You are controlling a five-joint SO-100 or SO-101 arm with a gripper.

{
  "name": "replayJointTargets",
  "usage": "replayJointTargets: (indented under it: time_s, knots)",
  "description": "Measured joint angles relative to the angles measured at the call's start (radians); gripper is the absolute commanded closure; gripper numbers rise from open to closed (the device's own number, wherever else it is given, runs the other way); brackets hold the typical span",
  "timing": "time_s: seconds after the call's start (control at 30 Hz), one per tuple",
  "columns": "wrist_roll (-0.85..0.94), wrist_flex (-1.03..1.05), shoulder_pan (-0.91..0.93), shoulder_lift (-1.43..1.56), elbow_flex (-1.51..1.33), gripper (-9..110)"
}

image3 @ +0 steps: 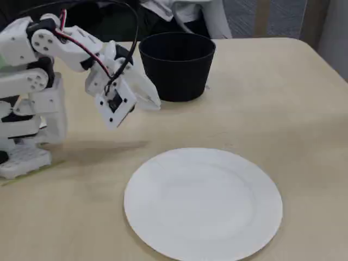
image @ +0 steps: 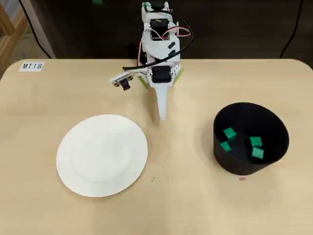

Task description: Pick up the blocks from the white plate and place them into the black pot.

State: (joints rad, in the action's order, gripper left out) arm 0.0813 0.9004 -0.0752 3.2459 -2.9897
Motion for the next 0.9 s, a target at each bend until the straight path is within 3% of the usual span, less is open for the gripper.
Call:
replayJointTargets:
  time_s: [0.9]
  knots:
    - [0.029,0.003,0.015,0.0,-0.044,104]
